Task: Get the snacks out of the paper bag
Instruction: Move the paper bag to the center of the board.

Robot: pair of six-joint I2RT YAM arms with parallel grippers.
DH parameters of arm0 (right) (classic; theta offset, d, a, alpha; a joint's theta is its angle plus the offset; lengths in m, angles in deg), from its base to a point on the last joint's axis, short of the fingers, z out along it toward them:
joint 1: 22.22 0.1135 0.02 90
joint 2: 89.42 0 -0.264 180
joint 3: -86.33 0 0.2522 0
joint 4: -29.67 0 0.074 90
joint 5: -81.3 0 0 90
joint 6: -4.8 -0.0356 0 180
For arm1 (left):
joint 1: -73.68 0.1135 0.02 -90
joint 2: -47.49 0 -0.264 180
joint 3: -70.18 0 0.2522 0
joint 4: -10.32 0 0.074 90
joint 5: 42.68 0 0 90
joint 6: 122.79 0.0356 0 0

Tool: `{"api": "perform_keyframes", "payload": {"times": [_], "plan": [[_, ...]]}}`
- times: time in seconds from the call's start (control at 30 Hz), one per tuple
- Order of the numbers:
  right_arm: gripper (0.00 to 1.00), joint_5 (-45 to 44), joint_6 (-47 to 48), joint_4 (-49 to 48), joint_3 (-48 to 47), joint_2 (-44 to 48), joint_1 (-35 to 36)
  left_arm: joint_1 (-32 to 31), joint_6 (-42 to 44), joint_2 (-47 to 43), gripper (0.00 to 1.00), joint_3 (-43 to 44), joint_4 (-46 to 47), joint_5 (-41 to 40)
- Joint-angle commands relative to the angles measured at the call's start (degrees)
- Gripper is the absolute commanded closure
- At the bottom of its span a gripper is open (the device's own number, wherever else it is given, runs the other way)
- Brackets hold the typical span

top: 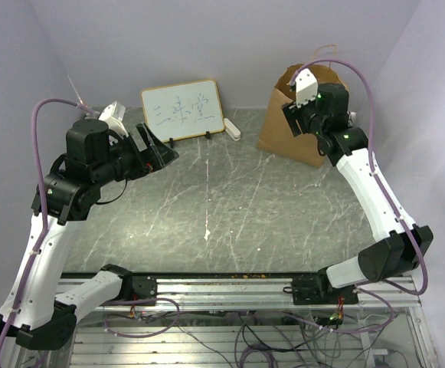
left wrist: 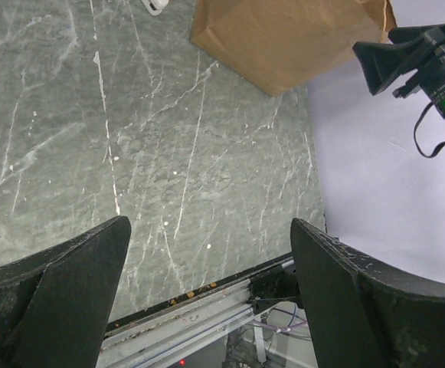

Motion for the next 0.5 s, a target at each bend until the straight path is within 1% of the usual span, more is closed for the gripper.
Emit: {"api": "perform_keyframes", "payload": {"times": [0.0,0.1,0.13,0.17,0.2,0.27,0.3,0.47], "plan": [[0.46,-3.4,3.2,-1.6,-2.7,-2.2,0.8,0.7,4.0,0.9,0.04,4.1,-2.8,1.9],[0.71,-3.2,1.7,1.6,-7.1,-4.7,3.2,0.7,4.7,2.1,0.04,6.0,-4.3,1.8],[0.82,-3.9,1.0,3.8,-8.9,-5.9,4.6,0.7,4.4,2.2,0.04,6.1,-4.2,2.1],[0.91,-5.0,0.1,5.9,-10.8,-6.9,6.1,0.7,4.1,2.1,0.04,5.8,-4.0,2.5],[0.95,-5.8,-1.1,8.6,-12.5,-8.0,8.1,0.7,3.6,1.8,0.04,5.3,-3.6,2.7],[1.0,-9.2,-4.0,13.1,-16.0,-9.6,12.5,0.7,2.7,0.8,0.04,4.4,-2.8,3.1],[1.0,-11.7,-6.1,14.8,-17.1,-10.1,16.2,0.7,2.4,0.2,0.04,4.1,-2.7,3.2],[1.0,-18.2,-18.5,26.2,-25.8,-14.7,26.0,0.7,1.6,-0.9,0.04,4.5,-4.6,2.5]]}}
